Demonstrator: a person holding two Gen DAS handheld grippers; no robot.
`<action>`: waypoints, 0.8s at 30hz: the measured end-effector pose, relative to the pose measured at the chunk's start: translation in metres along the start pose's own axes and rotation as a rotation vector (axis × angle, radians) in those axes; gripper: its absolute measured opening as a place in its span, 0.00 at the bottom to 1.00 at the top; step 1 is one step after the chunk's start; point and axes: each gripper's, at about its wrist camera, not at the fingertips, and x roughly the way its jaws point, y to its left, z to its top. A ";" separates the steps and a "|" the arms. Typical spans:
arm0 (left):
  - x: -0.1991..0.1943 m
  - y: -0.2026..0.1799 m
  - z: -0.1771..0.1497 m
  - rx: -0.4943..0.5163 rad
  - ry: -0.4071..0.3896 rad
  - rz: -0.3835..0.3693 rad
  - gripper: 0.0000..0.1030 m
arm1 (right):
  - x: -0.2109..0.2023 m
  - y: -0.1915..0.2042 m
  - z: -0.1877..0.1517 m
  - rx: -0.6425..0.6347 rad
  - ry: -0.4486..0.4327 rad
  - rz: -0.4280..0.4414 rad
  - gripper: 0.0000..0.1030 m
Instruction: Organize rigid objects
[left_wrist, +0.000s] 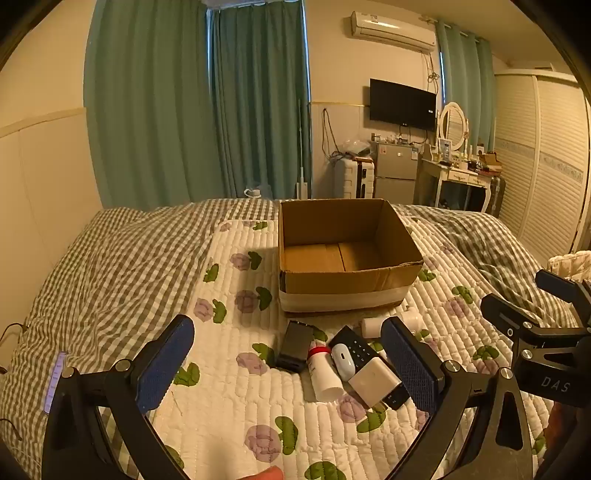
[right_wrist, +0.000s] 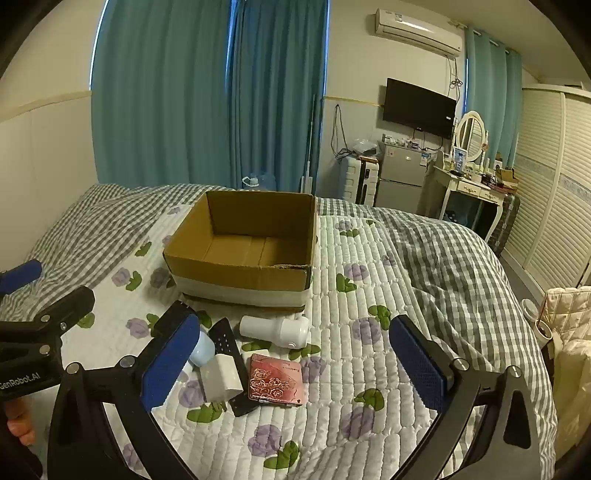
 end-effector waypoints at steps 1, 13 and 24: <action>0.000 0.000 0.000 -0.002 0.002 -0.002 1.00 | 0.001 0.000 0.000 -0.003 0.000 0.000 1.00; 0.004 0.003 -0.001 -0.014 0.015 -0.007 1.00 | 0.004 -0.006 -0.007 0.000 -0.002 0.001 1.00; 0.005 0.007 0.003 -0.039 0.004 0.000 1.00 | 0.008 -0.001 -0.001 -0.004 0.013 0.000 1.00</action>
